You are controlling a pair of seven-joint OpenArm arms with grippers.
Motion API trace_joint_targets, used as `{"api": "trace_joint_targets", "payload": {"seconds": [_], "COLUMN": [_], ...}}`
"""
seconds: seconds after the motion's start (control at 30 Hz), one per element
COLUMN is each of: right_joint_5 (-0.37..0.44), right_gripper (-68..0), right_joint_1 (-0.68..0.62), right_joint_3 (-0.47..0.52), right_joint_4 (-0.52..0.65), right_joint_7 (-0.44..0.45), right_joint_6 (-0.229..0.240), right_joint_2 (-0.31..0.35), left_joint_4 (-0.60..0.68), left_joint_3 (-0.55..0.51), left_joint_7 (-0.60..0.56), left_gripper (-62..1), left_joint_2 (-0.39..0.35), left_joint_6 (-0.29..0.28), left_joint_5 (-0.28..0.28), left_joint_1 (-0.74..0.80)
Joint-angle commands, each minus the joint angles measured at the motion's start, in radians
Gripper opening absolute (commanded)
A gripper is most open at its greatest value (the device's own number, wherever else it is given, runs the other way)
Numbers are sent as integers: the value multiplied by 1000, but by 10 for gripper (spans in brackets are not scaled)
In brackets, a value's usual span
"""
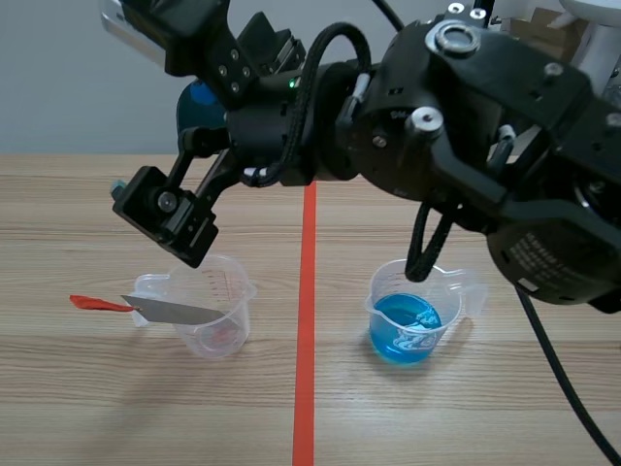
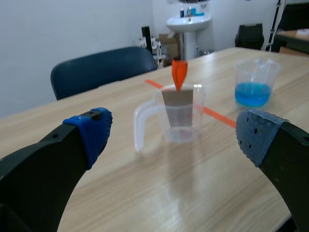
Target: Do the redox reaction experiment. return to the home posture
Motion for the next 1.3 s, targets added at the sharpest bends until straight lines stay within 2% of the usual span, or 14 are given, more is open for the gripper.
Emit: {"api": "trace_joint_targets", "payload": {"seconds": [0.0,0.1,0.17,0.3,0.4,0.57,0.67,0.73,0.87,0.97,1.13,1.27], "right_joint_5": [34,85,105,130,130,128,118,118,118,96,66,-1], "right_gripper": [4,4,4,4,4,4,4,4,4,4,4,4], "right_joint_1": [19,-4,-30,-97,-154,-253,-330,-393,-518,-609,-733,-809], "right_joint_3": [35,103,159,269,348,463,535,603,742,832,963,1044], "right_joint_4": [40,105,138,169,179,179,179,179,179,179,179,179], "right_joint_7": [12,47,80,156,176,181,234,263,340,394,424,470], "right_joint_6": [-4,-5,-5,-4,-4,-7,-7,-7,4,4,4,8], "right_joint_2": [44,108,151,228,276,337,368,371,360,361,331,295], "left_joint_4": [71,196,286,462,593,772,846,877,929,965,993,992], "left_joint_3": [-10,-58,-113,-204,-247,-267,-268,-268,-268,-261,-256,-256], "left_joint_7": [48,180,276,406,473,603,681,694,696,696,695,695], "left_gripper": [-69,-69,-69,-69,-69,-69,-69,-69,-69,-69,-69,-69], "left_joint_2": [-41,-95,-103,-102,-93,-60,-3,47,136,157,143,143], "left_joint_6": [2,2,2,2,3,10,13,14,37,37,56,85], "left_joint_5": [-64,-166,-194,-217,-217,-216,-213,-196,-104,-51,-50,-50], "left_joint_1": [24,79,114,188,238,275,275,275,278,304,370,421]}}
